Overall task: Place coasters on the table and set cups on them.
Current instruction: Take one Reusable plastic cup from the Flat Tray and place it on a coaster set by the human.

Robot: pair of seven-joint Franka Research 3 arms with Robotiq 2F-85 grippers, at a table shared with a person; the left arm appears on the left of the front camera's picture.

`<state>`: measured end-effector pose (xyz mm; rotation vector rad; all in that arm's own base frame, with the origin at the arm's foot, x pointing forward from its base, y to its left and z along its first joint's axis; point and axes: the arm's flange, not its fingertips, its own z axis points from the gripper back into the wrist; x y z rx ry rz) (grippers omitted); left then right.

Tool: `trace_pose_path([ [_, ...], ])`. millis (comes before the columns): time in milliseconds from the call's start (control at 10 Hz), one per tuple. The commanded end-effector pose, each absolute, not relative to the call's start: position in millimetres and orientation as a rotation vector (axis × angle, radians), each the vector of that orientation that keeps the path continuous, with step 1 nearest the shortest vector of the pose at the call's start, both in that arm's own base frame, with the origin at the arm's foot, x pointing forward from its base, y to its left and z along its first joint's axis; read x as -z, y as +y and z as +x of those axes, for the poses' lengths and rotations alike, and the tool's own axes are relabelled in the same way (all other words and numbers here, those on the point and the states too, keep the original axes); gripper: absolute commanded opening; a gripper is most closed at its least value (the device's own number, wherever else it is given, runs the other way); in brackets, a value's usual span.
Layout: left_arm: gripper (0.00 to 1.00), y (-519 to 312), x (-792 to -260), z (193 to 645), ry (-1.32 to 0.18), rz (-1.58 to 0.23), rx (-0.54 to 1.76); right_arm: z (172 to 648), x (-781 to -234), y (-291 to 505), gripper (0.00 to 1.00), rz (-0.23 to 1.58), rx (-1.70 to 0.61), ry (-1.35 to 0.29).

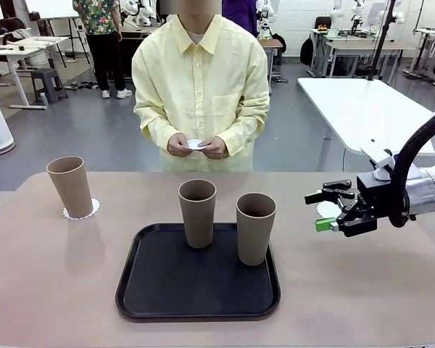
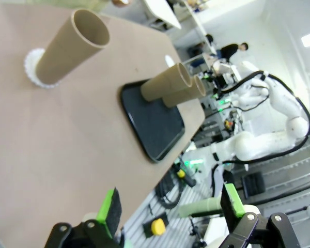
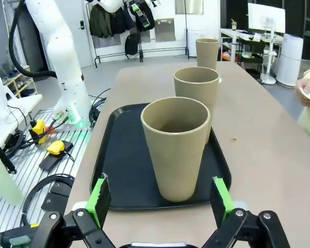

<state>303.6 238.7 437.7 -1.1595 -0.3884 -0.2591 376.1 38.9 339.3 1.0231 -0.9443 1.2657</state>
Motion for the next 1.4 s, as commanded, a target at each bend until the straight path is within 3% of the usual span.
trace_pose_path([
  [0,1.00,239.3,-439.5,302.4,-0.395,-1.168,0.259,376.2,-339.3,39.3,1.00,1.037,-1.258,-0.955],
  [700,1.00,239.3,-439.5,302.4,-0.395,-1.168,0.259,384.5,-284.9,101.3,1.00,0.942,-1.414,-0.952],
  [1300,1.00,239.3,-439.5,302.4,-0.395,-1.168,0.259,393.0,-266.2,117.9,1.00,1.008,-1.431,-0.915],
])
